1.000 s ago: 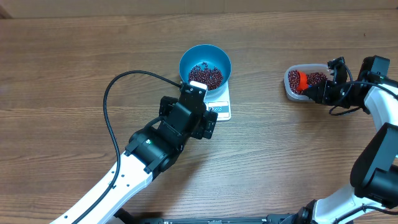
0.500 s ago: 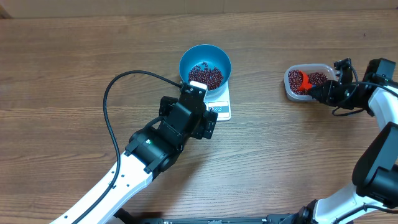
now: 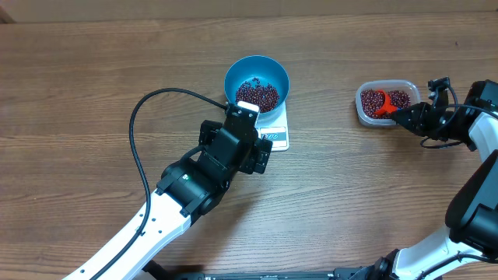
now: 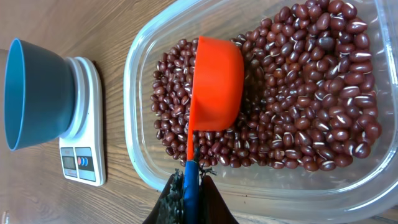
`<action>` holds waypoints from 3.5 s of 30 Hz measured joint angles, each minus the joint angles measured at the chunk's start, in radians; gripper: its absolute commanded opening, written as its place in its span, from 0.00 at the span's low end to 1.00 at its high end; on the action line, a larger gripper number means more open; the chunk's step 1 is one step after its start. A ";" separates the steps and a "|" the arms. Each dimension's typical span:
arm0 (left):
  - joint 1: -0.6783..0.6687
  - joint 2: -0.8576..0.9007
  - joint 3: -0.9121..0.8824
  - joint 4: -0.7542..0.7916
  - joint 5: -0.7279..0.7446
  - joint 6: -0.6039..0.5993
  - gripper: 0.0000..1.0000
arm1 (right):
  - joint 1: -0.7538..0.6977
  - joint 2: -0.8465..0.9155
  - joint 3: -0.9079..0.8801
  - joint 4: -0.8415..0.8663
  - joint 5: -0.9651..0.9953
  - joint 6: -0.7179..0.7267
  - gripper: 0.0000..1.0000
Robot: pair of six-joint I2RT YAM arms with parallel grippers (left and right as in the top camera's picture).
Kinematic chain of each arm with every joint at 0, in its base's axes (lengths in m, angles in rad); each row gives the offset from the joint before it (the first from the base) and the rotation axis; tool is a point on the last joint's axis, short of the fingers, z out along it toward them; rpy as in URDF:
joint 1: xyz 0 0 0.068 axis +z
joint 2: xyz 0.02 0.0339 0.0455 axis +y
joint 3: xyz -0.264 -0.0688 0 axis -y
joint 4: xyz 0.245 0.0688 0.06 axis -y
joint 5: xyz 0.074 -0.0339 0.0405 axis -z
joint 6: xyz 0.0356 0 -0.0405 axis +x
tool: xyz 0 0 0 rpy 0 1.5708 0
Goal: Scoop item into bowl and weigh 150g on scale
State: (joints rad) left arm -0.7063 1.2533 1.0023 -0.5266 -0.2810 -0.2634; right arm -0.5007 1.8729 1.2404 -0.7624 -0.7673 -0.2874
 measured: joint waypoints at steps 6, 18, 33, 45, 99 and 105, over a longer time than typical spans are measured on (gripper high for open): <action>0.000 0.000 0.000 0.000 0.000 0.000 1.00 | -0.002 0.000 0.000 0.004 -0.020 0.007 0.04; 0.000 0.000 0.000 0.000 0.000 0.000 1.00 | -0.050 0.000 -0.001 0.014 -0.125 0.026 0.04; 0.000 0.000 0.000 0.000 0.000 0.000 0.99 | -0.108 0.000 -0.001 0.014 -0.236 0.029 0.04; 0.000 0.000 0.000 0.000 0.000 0.000 1.00 | -0.108 0.000 -0.001 0.009 -0.341 0.030 0.04; 0.000 0.000 0.000 0.000 0.000 0.000 1.00 | 0.484 0.000 -0.006 0.520 -0.573 0.465 0.04; 0.000 0.000 0.000 0.000 0.000 0.000 0.99 | 0.552 0.000 -0.006 0.574 -0.414 0.499 0.04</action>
State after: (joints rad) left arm -0.7063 1.2533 1.0023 -0.5266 -0.2813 -0.2634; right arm 0.0517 1.8732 1.2339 -0.1886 -1.1816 0.2119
